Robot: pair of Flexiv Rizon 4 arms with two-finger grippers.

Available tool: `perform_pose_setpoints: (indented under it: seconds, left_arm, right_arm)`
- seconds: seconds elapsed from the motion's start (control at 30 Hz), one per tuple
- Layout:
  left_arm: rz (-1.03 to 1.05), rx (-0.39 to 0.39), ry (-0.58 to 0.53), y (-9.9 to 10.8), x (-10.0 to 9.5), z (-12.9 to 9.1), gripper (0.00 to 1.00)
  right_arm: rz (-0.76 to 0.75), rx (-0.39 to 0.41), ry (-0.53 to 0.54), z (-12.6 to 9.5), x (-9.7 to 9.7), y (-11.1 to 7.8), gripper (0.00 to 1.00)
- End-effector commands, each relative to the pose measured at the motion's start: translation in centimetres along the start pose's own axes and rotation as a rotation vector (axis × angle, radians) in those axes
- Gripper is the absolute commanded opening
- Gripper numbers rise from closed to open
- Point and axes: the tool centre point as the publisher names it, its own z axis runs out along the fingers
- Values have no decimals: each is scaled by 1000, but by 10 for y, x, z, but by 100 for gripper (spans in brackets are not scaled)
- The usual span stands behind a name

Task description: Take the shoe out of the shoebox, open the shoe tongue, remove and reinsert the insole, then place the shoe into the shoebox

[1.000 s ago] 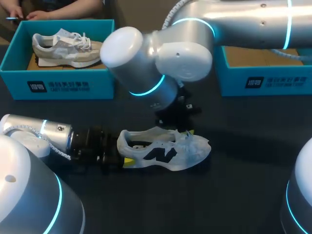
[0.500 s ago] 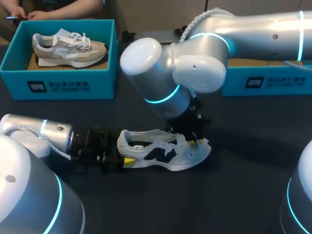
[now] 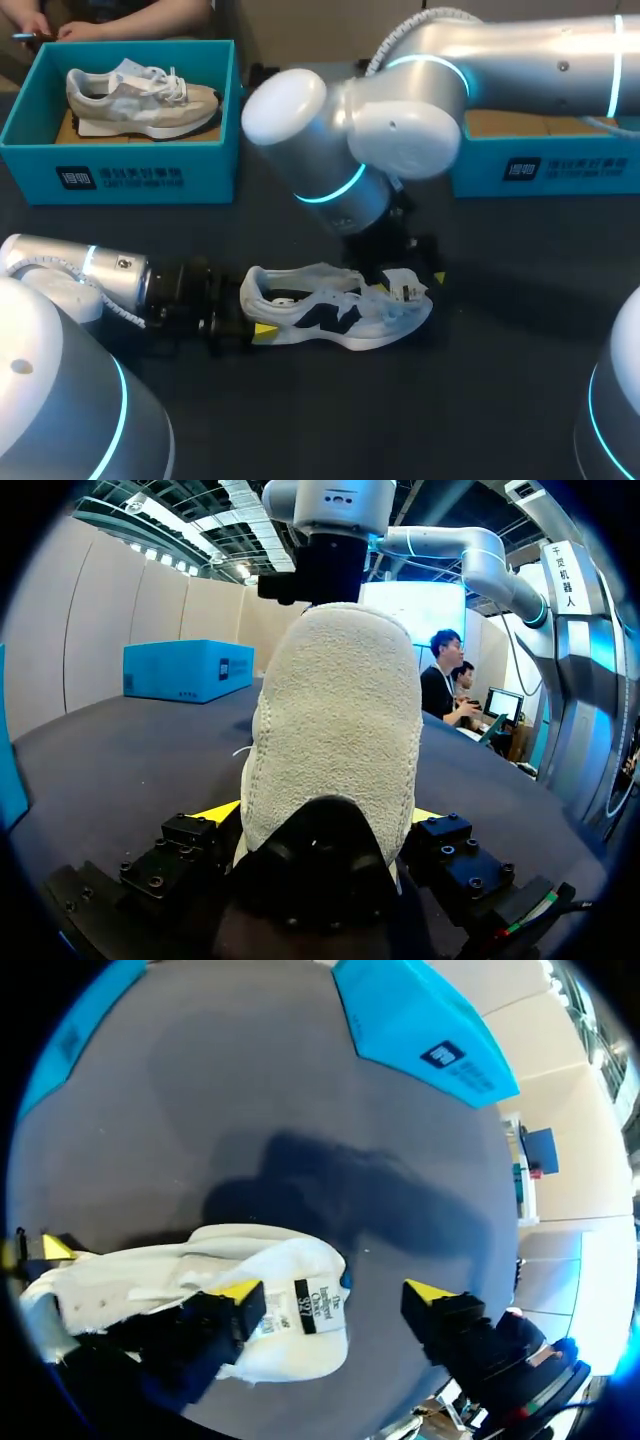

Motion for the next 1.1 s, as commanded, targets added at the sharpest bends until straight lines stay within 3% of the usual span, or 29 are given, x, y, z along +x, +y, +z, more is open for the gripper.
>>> perform_pose_setpoints:
  seconds: [0.03, 0.5, 0.87, 1.1]
  left_arm:
    - [-2, -4, 1, 0, -1, 0, 0]
    - [-2, -4, 1, 0, -1, 0, 0]
    - [-2, -4, 1, 0, -1, 0, 0]
    - [-2, -4, 1, 0, -1, 0, 0]
  right_arm:
    - [118, -60, -22, -28, 4, -8, 100]
    - [24, -188, 4, -79, 2, 5, 100]
    - [-228, -246, 65, -98, 19, 25, 100]
    - [-386, -307, 161, -105, 24, 35, 100]
